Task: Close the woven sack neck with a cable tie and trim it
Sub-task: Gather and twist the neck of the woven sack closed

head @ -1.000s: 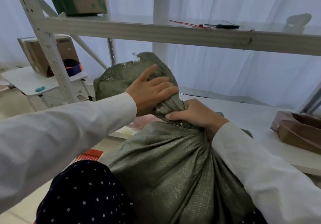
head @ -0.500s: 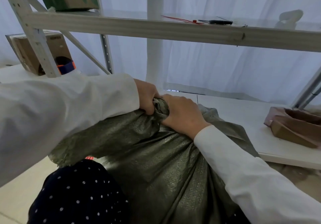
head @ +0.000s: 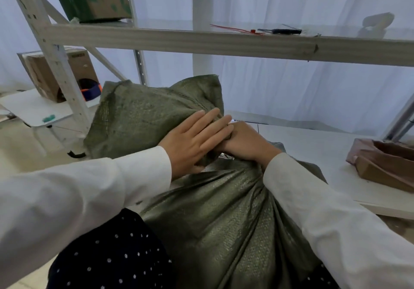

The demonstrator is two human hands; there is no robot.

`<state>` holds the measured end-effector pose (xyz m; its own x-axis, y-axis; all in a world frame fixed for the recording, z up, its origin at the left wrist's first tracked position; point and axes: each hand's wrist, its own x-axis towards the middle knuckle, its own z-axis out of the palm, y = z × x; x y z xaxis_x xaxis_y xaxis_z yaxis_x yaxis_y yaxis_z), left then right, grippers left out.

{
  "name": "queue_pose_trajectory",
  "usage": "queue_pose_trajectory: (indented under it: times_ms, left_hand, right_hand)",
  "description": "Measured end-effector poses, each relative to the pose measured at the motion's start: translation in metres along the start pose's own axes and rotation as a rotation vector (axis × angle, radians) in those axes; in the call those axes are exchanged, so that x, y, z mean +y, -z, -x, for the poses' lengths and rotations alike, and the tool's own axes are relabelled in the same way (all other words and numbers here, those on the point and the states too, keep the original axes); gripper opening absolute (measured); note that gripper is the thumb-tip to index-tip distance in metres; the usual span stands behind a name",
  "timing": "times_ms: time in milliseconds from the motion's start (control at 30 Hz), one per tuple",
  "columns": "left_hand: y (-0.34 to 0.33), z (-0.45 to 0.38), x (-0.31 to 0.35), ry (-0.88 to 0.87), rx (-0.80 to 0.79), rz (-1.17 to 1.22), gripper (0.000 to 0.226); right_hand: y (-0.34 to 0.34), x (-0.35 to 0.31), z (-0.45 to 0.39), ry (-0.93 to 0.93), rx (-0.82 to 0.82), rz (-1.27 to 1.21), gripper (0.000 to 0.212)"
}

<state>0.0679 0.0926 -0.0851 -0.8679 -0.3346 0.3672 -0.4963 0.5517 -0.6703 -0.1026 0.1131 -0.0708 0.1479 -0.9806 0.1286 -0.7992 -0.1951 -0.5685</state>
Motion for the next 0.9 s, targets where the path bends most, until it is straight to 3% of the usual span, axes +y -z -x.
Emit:
queue_pose_trajectory:
  times_ms: [100,167,267,367,500,600,667,700,800,900]
  left_hand:
    - [-0.006,-0.01,-0.015,0.045,0.118,-0.014,0.089]
    - [-0.001,-0.019,-0.03,0.04,0.089,0.069,0.08]
    - [0.007,-0.032,-0.047,-0.011,-0.269,0.35,0.071]
    - [0.01,-0.042,-0.046,0.124,-0.661,0.59,0.045]
    - [0.007,-0.048,-0.046,0.218,-0.847,0.726,0.013]
    - [0.01,-0.052,-0.05,0.21,-0.957,0.765,0.026]
    - [0.015,-0.056,-0.05,0.186,-1.001,0.729,0.021]
    - [0.02,-0.058,-0.049,0.182,-1.017,0.7,0.013]
    - [0.031,-0.059,-0.048,0.151,-1.059,0.64,0.042]
    - [0.051,-0.047,-0.041,0.067,-0.899,0.397,0.055]
  right_hand:
    - [0.003,-0.001,0.005,-0.035,0.017,-0.15,0.035]
    - [0.005,-0.002,0.006,-0.022,-0.017,-0.142,0.033]
    - [0.002,-0.005,0.006,-0.027,-0.056,-0.026,0.036]
    - [-0.008,-0.007,0.004,-0.008,-0.023,0.226,0.058]
    - [-0.009,-0.01,0.019,0.073,0.017,0.213,0.066]
    - [-0.008,-0.012,0.027,0.185,0.003,0.358,0.085]
    - [-0.006,-0.017,0.027,0.179,0.036,0.365,0.093]
    - [-0.005,-0.02,0.026,0.173,0.041,0.342,0.091]
    - [-0.005,-0.025,0.021,0.179,0.028,0.269,0.065]
    - [-0.003,-0.024,0.018,0.149,0.021,0.241,0.028]
